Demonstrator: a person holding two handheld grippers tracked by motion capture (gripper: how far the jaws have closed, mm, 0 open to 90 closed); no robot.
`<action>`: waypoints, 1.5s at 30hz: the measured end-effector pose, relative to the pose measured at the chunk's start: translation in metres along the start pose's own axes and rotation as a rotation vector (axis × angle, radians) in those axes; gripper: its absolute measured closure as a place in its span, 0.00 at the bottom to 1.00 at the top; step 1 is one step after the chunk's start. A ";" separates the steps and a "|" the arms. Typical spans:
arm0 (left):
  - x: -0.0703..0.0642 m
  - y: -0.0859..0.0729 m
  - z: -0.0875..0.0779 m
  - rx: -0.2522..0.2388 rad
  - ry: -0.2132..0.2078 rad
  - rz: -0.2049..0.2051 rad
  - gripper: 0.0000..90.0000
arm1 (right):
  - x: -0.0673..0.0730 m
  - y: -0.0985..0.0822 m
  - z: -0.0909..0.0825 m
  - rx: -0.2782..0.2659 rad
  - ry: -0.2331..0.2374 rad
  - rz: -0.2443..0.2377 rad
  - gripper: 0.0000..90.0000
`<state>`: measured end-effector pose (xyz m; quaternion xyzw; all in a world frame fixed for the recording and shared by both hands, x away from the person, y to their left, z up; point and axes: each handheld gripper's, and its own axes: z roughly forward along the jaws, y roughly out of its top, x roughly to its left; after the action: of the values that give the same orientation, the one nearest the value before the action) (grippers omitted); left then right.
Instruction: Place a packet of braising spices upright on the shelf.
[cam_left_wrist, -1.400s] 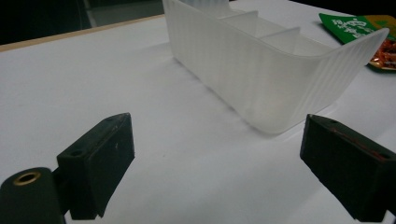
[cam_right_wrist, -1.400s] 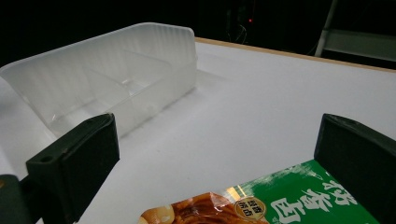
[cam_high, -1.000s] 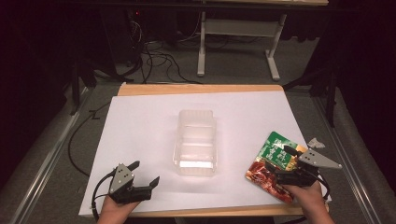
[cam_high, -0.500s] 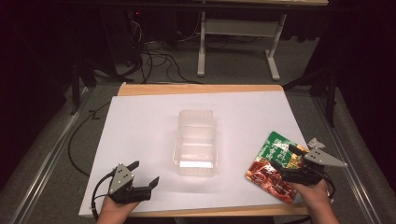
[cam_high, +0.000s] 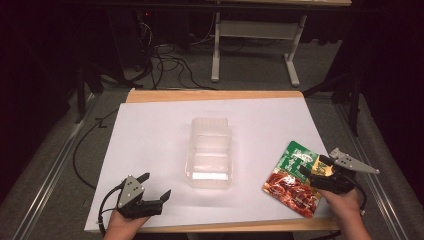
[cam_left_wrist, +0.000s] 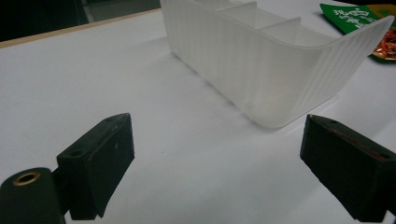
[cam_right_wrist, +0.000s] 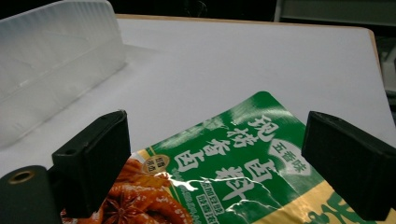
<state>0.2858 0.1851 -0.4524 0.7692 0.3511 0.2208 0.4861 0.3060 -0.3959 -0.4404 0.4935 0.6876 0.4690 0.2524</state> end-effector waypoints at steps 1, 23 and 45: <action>0.000 0.000 0.000 0.001 -0.001 0.002 0.11 | -0.003 0.000 0.000 0.006 -0.005 0.009 0.09; -0.001 0.000 0.001 0.009 -0.004 0.017 0.11 | -0.064 -0.015 -0.001 0.086 -0.124 0.181 0.07; -0.002 -0.001 0.002 0.018 -0.003 0.025 0.12 | -0.084 -0.021 0.008 0.191 -0.123 0.273 0.16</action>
<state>0.2859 0.1826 -0.4542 0.7783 0.3426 0.2224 0.4768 0.3355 -0.4710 -0.4724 0.6319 0.6388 0.4002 0.1800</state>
